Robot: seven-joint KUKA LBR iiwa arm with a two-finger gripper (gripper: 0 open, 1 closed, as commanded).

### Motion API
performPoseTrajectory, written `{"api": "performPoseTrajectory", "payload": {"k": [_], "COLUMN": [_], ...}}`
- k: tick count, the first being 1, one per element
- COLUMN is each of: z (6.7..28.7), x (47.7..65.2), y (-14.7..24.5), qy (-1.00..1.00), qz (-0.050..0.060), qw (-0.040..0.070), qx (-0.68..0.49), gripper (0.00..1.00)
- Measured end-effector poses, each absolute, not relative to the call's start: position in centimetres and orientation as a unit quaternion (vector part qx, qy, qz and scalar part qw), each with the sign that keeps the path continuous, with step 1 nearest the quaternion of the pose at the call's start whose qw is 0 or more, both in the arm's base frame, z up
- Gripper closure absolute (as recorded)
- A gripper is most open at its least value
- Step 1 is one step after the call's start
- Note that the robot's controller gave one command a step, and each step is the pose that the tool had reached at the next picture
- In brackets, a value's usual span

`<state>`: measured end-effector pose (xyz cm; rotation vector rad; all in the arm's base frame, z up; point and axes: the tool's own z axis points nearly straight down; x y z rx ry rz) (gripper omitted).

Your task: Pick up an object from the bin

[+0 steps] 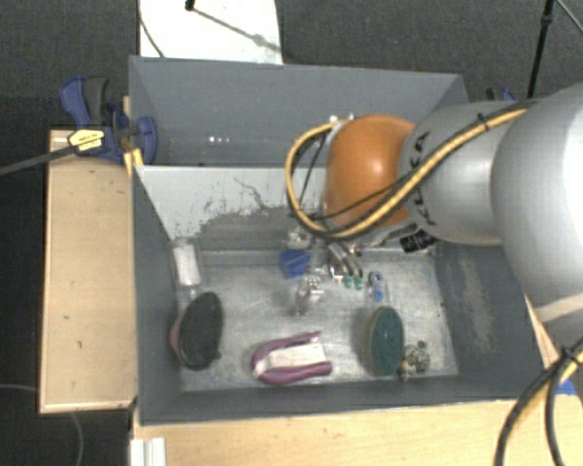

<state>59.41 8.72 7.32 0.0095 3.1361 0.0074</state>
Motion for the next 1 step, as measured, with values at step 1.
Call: {"api": "performPoseTrajectory", "payload": {"k": [1], "z": [7.56], "x": [59.65], "y": [8.68], "qy": [1.000], "qz": [0.002], "qw": [0.007], "qx": [0.005], "gripper": [1.00]}}
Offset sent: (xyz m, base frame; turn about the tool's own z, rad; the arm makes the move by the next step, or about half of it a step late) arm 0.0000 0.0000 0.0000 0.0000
